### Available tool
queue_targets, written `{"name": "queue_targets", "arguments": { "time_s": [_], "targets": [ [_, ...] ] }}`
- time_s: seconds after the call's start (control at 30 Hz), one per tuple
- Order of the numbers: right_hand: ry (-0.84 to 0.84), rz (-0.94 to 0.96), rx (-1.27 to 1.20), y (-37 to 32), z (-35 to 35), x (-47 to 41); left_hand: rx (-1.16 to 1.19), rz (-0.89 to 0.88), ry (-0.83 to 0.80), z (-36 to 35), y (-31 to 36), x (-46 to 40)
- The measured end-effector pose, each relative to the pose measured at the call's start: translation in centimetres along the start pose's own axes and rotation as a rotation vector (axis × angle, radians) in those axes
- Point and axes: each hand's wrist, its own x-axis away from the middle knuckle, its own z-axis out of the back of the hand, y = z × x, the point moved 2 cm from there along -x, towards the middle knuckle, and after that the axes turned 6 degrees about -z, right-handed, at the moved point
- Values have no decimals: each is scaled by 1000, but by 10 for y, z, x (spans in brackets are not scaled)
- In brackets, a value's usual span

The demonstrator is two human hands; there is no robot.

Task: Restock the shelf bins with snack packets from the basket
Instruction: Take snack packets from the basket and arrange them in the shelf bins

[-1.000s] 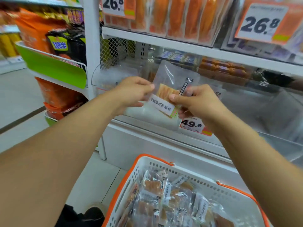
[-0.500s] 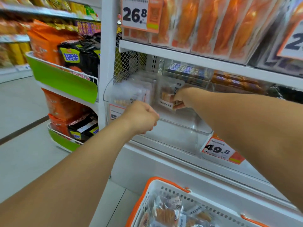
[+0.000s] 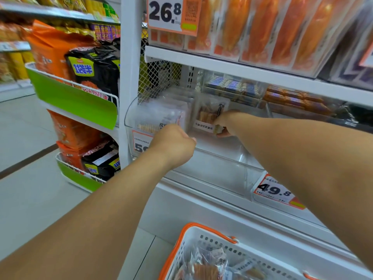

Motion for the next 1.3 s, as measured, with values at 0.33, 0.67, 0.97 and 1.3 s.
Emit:
{"name": "queue_targets", "arguments": {
  "time_s": [0.33, 0.67, 0.97, 1.3],
  "targets": [
    [88, 464, 492, -2, 36, 121, -362, -66, -332, -15, 15, 16],
    [-449, 508, 781, 291, 30, 189, -919, -54, -1107, -113, 3, 81],
    [-299, 66, 241, 431, -29, 162, -1053, -167, -1124, -148, 12, 94],
    [-277, -133, -180, 411, -73, 128, -1074, -125, -1121, -140, -2, 89]
  ]
}}
